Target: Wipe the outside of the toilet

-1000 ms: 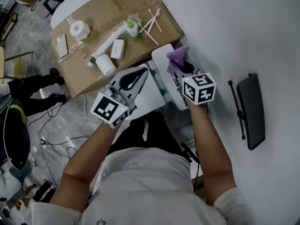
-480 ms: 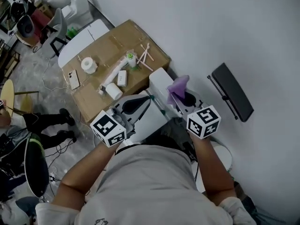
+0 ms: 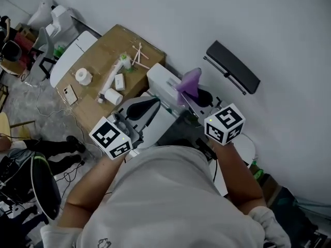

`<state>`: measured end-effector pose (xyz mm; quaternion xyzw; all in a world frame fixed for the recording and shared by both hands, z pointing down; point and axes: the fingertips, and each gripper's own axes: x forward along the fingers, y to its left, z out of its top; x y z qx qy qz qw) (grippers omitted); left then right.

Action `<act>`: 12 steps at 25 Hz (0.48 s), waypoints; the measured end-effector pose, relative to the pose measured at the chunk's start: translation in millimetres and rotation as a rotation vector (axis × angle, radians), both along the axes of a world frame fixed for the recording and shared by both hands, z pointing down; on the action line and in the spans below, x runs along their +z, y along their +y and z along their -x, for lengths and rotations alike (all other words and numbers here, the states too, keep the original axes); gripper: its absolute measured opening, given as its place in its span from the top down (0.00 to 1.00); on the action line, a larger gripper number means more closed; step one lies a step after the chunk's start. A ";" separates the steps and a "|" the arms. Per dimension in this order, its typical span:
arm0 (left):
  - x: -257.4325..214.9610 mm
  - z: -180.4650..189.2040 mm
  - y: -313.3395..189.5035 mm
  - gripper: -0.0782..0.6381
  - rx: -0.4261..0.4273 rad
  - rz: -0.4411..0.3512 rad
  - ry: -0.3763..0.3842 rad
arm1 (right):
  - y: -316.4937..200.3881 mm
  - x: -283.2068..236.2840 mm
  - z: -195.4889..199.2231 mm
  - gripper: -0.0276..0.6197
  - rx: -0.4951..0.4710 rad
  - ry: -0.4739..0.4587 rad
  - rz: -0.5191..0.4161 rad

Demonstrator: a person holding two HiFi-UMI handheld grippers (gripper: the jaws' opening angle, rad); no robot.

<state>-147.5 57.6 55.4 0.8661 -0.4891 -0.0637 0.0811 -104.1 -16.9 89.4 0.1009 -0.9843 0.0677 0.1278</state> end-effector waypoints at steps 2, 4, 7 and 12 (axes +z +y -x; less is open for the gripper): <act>-6.7 -8.2 5.9 0.88 0.006 -0.012 -0.002 | 6.7 -2.6 -12.4 0.82 0.009 -0.011 0.006; -11.5 -17.9 13.1 0.88 0.007 -0.021 -0.008 | 15.3 -4.8 -25.8 0.82 0.013 -0.021 0.014; -10.5 -39.5 23.5 0.88 0.014 -0.016 -0.008 | 29.5 -4.7 -51.2 0.82 0.019 -0.029 0.020; -7.7 -95.7 39.8 0.88 0.033 -0.008 -0.012 | 56.0 -5.2 -109.8 0.82 0.037 -0.056 0.033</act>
